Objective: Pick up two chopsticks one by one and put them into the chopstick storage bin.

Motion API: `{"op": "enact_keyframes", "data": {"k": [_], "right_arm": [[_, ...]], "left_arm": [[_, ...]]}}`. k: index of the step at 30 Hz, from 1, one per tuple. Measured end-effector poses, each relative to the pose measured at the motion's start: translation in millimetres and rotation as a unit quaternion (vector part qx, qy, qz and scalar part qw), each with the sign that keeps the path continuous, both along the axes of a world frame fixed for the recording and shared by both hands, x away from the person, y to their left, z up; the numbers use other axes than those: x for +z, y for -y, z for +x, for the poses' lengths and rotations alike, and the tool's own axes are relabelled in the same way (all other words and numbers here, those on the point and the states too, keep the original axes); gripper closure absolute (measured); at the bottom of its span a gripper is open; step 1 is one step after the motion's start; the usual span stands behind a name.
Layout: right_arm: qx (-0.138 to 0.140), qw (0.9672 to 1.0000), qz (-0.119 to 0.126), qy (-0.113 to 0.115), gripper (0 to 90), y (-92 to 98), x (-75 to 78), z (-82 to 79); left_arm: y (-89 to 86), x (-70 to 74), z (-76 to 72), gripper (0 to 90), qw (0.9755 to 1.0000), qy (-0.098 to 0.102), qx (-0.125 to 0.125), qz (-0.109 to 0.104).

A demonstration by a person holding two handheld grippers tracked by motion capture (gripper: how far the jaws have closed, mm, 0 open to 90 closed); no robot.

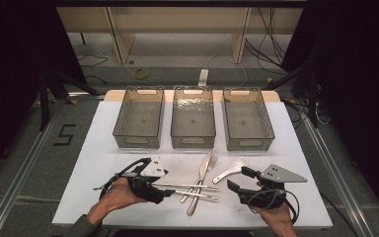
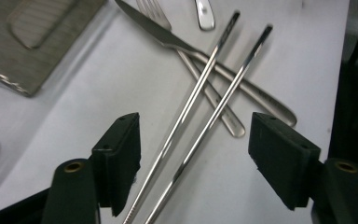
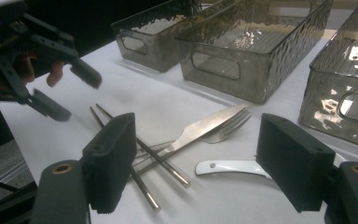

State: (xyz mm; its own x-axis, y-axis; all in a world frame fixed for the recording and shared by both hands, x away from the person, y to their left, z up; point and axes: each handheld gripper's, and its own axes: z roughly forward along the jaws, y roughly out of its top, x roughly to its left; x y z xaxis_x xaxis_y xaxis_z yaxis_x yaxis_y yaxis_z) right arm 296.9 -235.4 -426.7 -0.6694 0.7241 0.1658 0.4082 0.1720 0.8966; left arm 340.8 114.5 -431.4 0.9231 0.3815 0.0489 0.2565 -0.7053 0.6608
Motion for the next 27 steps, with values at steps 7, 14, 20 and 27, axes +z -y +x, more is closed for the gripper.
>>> {"op": "enact_keyframes", "data": {"k": [7, 14, 20, 27], "right_arm": [[0.002, 0.9999, -0.006, -0.009, 29.8, -0.6, -2.0, 1.0], [0.003, 0.9998, -0.012, -0.014, 29.9, -1.4, -2.9, 1.3], [0.008, 0.9997, -0.016, -0.019, 30.5, -2.7, -4.7, 1.3], [0.016, 0.9994, -0.019, -0.025, 30.6, -3.6, -5.2, 0.7]], "left_arm": [[19.6, -8.1, 7.7, 46.9, 0.9972, -0.015, -0.027, 0.068], [31.1, -16.2, 16.6, 56.9, 0.9926, -0.039, -0.049, 0.104], [38.8, -26.0, 22.6, 64.1, 0.9852, -0.049, -0.068, 0.149], [41.0, -31.8, 23.7, 71.4, 0.9818, -0.057, -0.075, 0.165]]}}
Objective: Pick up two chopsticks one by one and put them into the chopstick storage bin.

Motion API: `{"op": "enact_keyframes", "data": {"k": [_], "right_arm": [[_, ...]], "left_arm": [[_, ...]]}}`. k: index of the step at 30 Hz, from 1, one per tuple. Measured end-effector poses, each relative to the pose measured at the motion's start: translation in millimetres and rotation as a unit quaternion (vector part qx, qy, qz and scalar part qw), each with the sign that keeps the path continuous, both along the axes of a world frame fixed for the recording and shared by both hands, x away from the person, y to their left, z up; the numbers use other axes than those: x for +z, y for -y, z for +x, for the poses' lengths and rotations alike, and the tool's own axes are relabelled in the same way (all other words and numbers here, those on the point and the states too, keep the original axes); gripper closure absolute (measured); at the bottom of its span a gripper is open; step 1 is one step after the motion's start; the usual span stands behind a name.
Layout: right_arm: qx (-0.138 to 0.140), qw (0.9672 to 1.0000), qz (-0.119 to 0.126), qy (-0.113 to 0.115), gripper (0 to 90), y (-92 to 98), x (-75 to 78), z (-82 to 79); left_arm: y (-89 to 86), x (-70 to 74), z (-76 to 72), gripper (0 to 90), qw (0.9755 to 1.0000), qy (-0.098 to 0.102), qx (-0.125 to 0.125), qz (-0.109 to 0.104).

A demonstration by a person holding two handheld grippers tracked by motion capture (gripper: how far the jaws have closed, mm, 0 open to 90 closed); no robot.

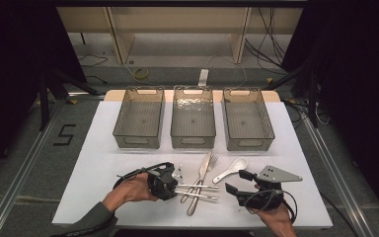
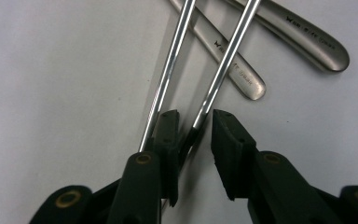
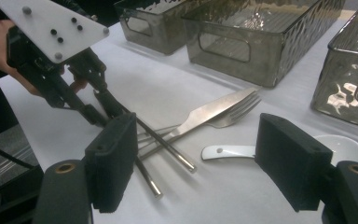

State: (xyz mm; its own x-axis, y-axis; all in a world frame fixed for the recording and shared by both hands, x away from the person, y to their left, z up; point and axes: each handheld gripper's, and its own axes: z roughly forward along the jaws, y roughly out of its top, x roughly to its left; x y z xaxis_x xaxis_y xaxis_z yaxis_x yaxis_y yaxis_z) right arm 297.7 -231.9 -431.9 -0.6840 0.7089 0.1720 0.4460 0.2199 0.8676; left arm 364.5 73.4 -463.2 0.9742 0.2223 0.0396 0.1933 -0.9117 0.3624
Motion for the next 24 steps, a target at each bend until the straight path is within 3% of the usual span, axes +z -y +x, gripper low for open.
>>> {"op": "enact_keyframes", "data": {"k": [8, 10, 20, 24], "right_arm": [[0.007, 1.0000, -0.006, -0.004, 30.6, -2.5, -1.2, 0.3], [0.007, 0.9999, -0.006, -0.004, 30.6, -2.3, -1.2, 0.5], [0.011, 0.9998, -0.010, -0.011, 31.0, -2.8, -1.7, 0.5], [0.012, 0.9998, -0.009, -0.010, 31.3, -2.7, -1.2, 0.0]], "left_arm": [[3.8, 0.3, -2.4, 79.9, 0.9999, -0.002, -0.012, 0.010], [4.8, 0.5, -4.0, 82.1, 0.9995, 0.003, -0.026, 0.015], [4.0, 0.6, -6.2, 85.5, 0.9984, 0.012, -0.052, 0.016], [2.4, 1.2, -6.3, 85.7, 0.9982, 0.006, -0.058, 0.014]]}}
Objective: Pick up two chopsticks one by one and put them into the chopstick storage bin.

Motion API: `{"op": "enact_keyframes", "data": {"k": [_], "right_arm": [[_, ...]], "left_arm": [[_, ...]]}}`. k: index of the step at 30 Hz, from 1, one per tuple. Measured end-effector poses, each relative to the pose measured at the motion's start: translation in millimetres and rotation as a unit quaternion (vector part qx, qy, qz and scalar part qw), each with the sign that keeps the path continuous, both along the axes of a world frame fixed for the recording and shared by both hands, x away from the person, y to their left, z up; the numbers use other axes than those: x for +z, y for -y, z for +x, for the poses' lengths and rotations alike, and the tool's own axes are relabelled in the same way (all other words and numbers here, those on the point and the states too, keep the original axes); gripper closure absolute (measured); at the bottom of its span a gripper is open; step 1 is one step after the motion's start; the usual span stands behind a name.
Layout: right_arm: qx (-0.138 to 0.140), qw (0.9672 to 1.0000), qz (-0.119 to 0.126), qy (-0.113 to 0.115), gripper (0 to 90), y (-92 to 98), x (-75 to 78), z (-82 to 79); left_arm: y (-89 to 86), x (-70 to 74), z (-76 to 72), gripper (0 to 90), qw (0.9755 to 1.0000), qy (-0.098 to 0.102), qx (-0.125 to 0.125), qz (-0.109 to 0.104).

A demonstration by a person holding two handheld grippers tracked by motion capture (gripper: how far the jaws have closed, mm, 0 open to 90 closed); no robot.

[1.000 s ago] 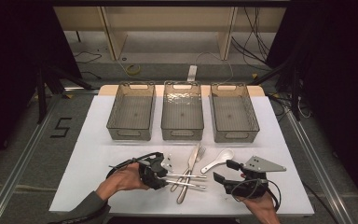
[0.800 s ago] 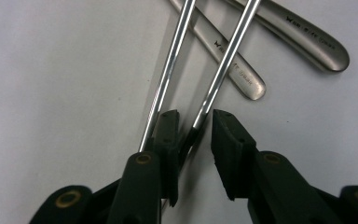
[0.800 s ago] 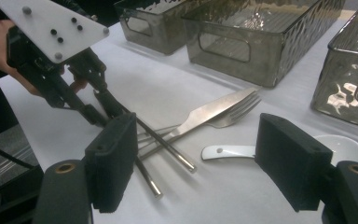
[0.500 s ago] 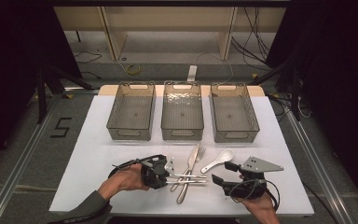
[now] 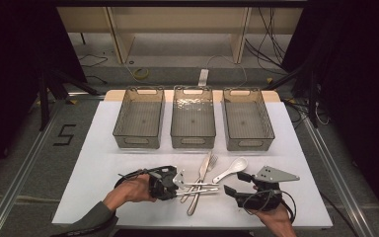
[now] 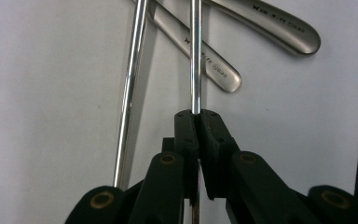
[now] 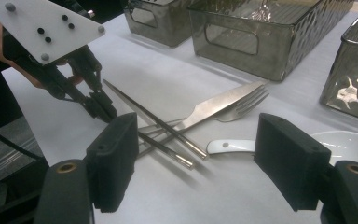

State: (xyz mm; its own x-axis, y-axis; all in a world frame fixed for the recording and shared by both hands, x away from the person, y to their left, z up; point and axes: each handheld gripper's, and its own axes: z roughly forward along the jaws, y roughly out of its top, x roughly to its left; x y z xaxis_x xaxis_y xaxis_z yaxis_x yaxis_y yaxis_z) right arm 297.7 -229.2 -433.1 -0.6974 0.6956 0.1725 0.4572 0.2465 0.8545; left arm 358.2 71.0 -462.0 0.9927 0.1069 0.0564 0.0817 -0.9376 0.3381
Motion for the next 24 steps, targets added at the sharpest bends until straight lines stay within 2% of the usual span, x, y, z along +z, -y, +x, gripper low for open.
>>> {"op": "enact_keyframes", "data": {"k": [8, 13, 14, 15, 17, 18, 19, 20, 21, 22, 23, 24], "right_arm": [[-0.005, 1.0000, 0.004, 0.005, 31.4, 0.8, 1.2, -0.5], [-0.009, 0.9999, 0.006, 0.011, 31.5, 2.3, 2.4, -1.2], [-0.011, 0.9998, 0.008, 0.013, 31.4, 2.7, 2.3, -1.2], [-0.012, 0.9998, 0.009, 0.014, 31.5, 3.1, 2.4, -1.1], [-0.015, 0.9997, 0.012, 0.014, 31.5, 3.8, 3.0, -1.4], [-0.015, 0.9997, 0.013, 0.015, 31.5, 4.2, 3.1, -1.4], [-0.017, 0.9996, 0.015, 0.016, 31.5, 4.5, 3.0, -1.5], [-0.017, 0.9996, 0.015, 0.016, 31.5, 4.6, 3.0, -1.6], [-0.018, 0.9996, 0.015, 0.015, 31.6, 4.7, 2.8, -1.7], [-0.018, 0.9996, 0.015, 0.013, 31.6, 4.7, 2.6, -1.4], [-0.018, 0.9996, 0.015, 0.014, 31.5, 4.6, 2.4, -0.8], [-0.018, 0.9996, 0.015, 0.014, 31.5, 4.6, 2.4, -0.8]], "left_arm": [[-5.3, 12.0, 0.8, 85.9, 0.9995, -0.004, 0.013, -0.030], [-10.9, 21.2, 2.2, 86.0, 0.9981, -0.006, 0.032, -0.052], [-13.2, 25.2, 2.9, 86.0, 0.9963, -0.011, 0.048, -0.071], [-13.2, 25.2, 2.9, 86.0, 0.9963, -0.011, 0.048, -0.071], [-16.8, 30.9, 6.0, 86.0, 0.9934, -0.012, 0.074, -0.088], [-16.8, 30.9, 6.0, 86.0, 0.9934, -0.012, 0.074, -0.088], [-20.3, 35.4, 9.7, 86.0, 0.9906, -0.013, 0.098, -0.095], [-20.3, 35.4, 9.7, 86.0, 0.9906, -0.013, 0.098, -0.095], [-23.0, 39.3, 11.6, 86.0, 0.9887, -0.012, 0.111, -0.100], [-27.4, 46.0, 14.0, 86.0, 0.9852, -0.011, 0.129, -0.112], [-27.4, 46.0, 14.0, 86.0, 0.9852, -0.011, 0.129, -0.112], [-29.2, 48.6, 15.1, 86.0, 0.9838, -0.012, 0.136, -0.117]]}}
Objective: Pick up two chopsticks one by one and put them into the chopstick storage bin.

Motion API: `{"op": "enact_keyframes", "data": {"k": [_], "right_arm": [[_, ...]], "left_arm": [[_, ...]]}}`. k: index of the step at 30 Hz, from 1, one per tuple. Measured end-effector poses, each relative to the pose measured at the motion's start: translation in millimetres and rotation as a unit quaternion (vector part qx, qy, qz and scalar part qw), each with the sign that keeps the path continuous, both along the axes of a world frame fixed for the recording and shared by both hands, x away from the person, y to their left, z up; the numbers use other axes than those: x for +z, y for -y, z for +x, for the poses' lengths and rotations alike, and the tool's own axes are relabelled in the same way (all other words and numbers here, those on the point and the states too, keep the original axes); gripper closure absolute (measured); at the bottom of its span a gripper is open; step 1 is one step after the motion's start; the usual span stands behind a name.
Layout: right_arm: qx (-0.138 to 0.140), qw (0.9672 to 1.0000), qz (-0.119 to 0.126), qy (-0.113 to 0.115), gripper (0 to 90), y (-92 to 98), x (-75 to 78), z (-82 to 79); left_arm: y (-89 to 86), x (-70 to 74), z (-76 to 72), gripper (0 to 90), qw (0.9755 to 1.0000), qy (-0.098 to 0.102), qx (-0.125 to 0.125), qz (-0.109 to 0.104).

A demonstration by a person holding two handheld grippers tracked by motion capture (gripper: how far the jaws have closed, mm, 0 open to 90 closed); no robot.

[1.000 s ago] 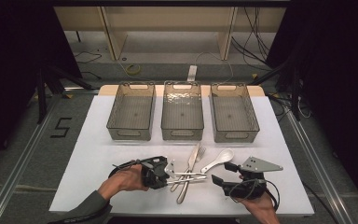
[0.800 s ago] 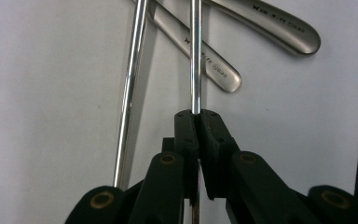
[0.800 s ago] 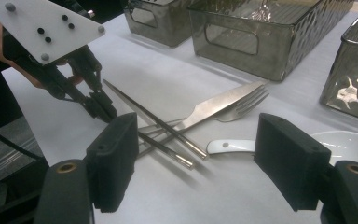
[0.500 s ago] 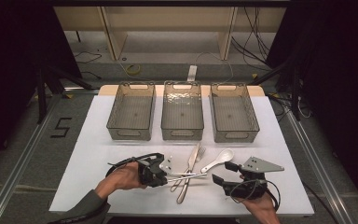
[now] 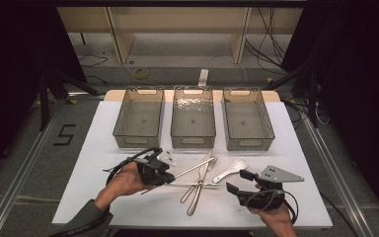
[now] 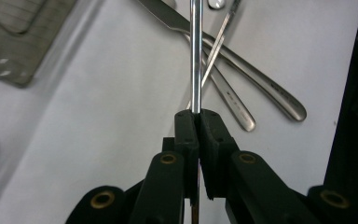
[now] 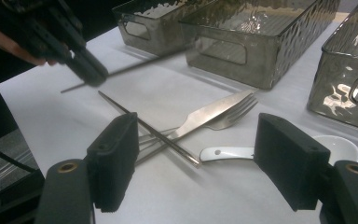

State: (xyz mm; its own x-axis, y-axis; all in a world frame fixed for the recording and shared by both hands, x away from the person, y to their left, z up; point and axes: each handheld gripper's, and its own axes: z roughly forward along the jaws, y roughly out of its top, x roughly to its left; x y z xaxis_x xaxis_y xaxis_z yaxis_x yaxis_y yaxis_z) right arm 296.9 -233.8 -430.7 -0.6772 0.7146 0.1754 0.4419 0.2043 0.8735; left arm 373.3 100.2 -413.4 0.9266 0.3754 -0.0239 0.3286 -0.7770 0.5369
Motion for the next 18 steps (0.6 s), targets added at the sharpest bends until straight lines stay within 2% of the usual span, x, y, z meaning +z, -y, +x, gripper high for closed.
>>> {"op": "enact_keyframes", "data": {"k": [5, 9, 10, 12, 13, 18], "right_arm": [[-0.006, 1.0000, 0.003, 0.004, 31.5, 0.5, 0.2, -0.3], [-0.009, 0.9999, 0.007, 0.004, 31.5, 2.1, 0.9, -0.4], [-0.009, 0.9999, 0.007, 0.004, 31.5, 2.2, 0.9, -0.5], [-0.010, 0.9999, 0.008, 0.003, 31.5, 2.4, 0.8, -0.4], [-0.010, 0.9999, 0.008, 0.003, 31.5, 2.4, 0.7, -0.4], [-0.009, 0.9999, 0.007, 0.003, 31.5, 2.6, 0.5, 0.0]], "left_arm": [[-13.7, 11.8, 11.2, 86.0, 0.9983, 0.009, 0.052, -0.022], [-26.9, 16.4, 25.1, 86.0, 0.9958, 0.012, 0.085, -0.033], [-26.9, 16.4, 25.1, 86.0, 0.9958, 0.012, 0.085, -0.033], [-32.8, 20.5, 32.4, 86.0, 0.9935, 0.018, 0.105, -0.041], [-36.2, 24.4, 37.7, 86.0, 0.9909, 0.024, 0.124, -0.047], [-37.9, 31.4, 47.2, 85.9, 0.9885, 0.031, 0.141, -0.047]]}}
